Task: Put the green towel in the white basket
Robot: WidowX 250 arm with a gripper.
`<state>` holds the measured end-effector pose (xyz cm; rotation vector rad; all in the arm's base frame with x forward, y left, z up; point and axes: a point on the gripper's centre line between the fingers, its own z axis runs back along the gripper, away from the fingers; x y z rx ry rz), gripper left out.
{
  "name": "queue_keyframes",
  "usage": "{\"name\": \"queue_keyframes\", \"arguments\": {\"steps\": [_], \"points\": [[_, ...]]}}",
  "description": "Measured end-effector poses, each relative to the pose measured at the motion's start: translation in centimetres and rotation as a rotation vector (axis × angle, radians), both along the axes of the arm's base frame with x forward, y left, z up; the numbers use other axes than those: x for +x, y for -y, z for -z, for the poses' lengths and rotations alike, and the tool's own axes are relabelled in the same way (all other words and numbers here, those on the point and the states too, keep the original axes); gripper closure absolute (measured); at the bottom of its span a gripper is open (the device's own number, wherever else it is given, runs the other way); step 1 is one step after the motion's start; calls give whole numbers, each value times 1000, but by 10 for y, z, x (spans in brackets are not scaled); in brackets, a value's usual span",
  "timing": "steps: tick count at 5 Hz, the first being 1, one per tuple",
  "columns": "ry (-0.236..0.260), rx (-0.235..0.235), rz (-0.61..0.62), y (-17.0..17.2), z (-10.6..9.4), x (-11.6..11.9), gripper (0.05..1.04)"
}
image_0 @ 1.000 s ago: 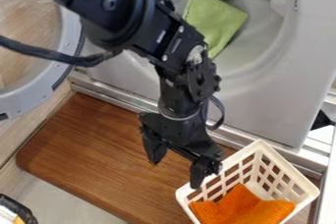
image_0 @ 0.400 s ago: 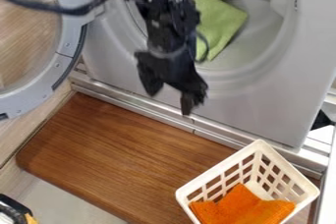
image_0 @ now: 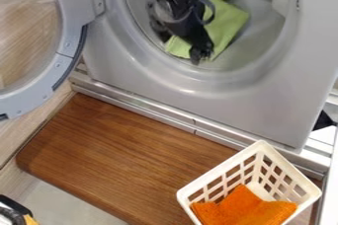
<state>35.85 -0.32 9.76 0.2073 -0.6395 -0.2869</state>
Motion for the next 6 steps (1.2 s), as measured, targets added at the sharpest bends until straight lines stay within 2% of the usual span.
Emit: {"name": "queue_keyframes", "arguments": {"steps": [1, 2, 3, 4, 5, 6], "points": [[33, 11, 15, -3, -7, 30, 83], [16, 39, 7, -12, -6, 43, 83], [-46, 17, -11, -24, 18, 54, 139], [-85, -21, 3, -28, 33, 63, 425], [-104, -18, 7, -29, 33, 65, 668], [-99, -46, 17, -22, 30, 63, 794]]}}
